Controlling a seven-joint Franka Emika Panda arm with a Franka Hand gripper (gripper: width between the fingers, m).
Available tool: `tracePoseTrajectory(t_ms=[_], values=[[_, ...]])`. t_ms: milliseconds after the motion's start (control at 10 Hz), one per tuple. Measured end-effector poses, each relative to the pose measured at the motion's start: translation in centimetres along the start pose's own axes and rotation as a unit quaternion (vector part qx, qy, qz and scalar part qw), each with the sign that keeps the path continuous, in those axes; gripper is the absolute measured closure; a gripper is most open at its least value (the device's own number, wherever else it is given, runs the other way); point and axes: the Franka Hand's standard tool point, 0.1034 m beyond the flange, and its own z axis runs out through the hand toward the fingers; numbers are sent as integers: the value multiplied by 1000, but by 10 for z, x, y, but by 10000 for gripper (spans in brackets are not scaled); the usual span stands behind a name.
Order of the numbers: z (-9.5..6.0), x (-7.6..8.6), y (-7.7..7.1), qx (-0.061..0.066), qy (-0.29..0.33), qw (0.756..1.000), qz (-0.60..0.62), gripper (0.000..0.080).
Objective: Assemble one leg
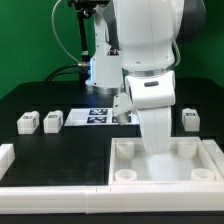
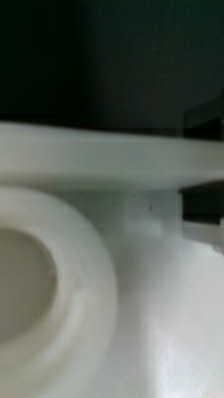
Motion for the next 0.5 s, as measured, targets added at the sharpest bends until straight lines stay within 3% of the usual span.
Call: tracePoseTrajectory(t_ms=[300,500], values=[[0,-1,0,-1,0,1000,1,742],[-2,-1,2,-4,0,1000,1,430]])
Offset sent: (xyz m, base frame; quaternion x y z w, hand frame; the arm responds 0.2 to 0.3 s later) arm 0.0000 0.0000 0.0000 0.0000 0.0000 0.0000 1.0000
